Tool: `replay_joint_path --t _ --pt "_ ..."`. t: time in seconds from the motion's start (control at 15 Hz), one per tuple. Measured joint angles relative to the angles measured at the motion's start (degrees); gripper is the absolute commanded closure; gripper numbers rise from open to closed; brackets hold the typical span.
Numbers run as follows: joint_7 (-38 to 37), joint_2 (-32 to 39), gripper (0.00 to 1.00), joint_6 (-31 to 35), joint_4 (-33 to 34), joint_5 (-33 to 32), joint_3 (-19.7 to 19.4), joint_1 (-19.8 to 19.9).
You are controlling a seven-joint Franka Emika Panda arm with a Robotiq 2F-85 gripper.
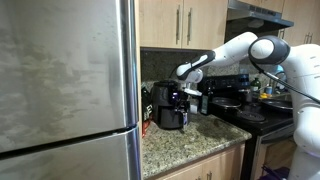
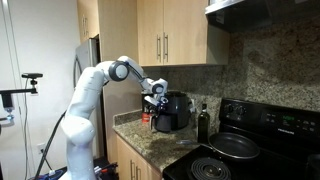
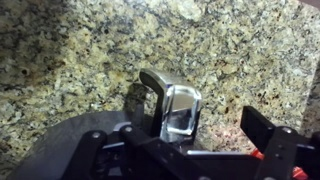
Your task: Open the airfryer
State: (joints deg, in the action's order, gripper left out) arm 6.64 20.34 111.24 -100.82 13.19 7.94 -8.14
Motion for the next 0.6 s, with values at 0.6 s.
replay_joint_path --t 0.6 --pt "-1.5 -0.3 0.0 0.7 0.0 -4.4 0.0 -0.4"
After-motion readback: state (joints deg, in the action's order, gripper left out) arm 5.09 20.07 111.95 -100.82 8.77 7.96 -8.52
